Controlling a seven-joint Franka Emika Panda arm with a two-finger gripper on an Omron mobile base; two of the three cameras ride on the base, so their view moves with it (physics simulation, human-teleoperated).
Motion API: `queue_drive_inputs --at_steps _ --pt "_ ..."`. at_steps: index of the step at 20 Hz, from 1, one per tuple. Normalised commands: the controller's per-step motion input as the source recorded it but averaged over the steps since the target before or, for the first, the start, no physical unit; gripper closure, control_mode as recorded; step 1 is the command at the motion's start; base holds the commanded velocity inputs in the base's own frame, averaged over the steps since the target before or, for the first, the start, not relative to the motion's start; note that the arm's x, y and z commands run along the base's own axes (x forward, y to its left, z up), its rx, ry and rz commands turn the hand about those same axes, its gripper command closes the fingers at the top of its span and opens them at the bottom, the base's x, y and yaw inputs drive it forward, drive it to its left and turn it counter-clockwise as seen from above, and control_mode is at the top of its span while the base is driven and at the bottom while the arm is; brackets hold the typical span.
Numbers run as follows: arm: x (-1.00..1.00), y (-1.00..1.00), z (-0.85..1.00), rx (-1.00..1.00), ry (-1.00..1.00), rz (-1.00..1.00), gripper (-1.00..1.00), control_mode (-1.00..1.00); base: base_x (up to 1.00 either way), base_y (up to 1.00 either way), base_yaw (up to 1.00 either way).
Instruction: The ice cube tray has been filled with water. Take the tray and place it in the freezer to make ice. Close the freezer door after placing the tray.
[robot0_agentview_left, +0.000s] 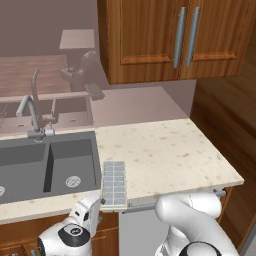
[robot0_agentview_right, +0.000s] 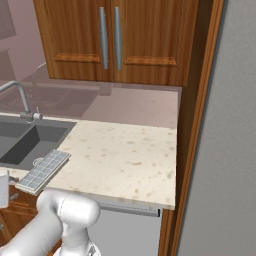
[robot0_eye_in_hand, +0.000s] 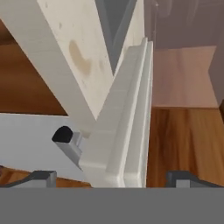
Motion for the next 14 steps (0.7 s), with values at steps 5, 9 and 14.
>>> queue_drive_inputs --at_steps 5,9,14 --pt "0.0 -0.21 0.0 0.0 0.0 0.07 -1.0 -1.0 0.0 0.0 0.0" --pt "0.0 -0.17 -0.01 0.0 0.0 0.06 -1.0 -1.0 0.0 0.0 0.0" --pt "0.1 -0.12 -0.1 0.0 0.0 0.07 -1.0 -1.0 0.0 0.0 0.0"
